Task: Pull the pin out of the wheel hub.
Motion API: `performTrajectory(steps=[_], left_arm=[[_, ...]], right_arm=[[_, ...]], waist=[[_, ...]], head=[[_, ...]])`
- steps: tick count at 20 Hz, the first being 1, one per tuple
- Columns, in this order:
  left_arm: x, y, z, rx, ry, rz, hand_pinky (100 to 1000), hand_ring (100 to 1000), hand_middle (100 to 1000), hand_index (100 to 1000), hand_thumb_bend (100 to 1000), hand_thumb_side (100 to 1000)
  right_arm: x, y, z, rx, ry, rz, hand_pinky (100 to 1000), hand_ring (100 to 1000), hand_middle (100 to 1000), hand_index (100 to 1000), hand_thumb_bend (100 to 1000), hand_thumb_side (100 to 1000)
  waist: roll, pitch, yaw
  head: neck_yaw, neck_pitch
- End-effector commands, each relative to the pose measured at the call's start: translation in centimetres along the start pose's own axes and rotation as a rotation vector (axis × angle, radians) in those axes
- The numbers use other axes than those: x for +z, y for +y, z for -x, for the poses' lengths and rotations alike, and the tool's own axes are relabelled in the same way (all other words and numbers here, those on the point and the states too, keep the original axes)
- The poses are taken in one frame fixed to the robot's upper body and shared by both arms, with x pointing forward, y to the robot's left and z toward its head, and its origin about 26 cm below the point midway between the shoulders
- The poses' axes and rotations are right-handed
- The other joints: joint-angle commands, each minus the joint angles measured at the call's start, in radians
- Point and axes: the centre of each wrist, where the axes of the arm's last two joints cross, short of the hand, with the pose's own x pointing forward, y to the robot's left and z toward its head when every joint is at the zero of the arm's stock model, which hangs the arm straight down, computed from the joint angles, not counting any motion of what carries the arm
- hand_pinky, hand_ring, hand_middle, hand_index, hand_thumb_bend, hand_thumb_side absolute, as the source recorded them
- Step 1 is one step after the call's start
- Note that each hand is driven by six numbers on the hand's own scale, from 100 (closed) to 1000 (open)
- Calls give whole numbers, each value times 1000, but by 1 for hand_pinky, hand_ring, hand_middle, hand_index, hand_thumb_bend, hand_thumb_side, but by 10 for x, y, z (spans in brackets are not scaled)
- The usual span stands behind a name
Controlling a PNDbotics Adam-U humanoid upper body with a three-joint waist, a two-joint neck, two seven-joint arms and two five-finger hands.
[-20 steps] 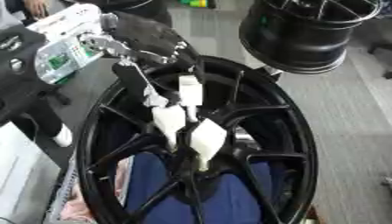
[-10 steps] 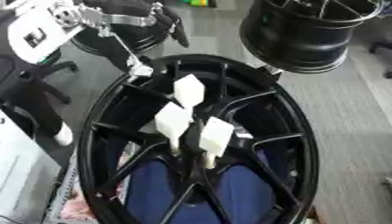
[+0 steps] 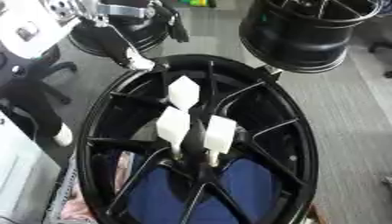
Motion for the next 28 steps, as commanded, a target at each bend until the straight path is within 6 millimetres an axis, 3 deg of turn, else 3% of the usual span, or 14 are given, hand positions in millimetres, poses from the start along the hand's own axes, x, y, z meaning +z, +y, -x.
performTrajectory(steps=[1,6,20,28], left_arm=[[11,16,-4,-175,-137,246,749,736,677,839,292,579],[13,13,0,-124,-42,263,754,746,692,841,308,578],[2,6,2,-166,16,330,794,808,781,887,508,486],[-7,2,2,-124,35,339,781,790,755,880,486,522]], right_arm=[[-6,-4,-6,73,31,103,865,724,631,766,100,267],[-6,-4,-6,71,30,98,865,724,630,766,100,271],[-4,-3,-4,62,36,101,865,721,627,765,100,296],[-3,-3,-3,57,47,110,865,721,627,765,100,315]], waist=[[1,-23,1],[6,-32,3],[8,-34,-6],[7,-34,-6]], head=[[-2,1],[-2,9],[1,6],[1,10]])
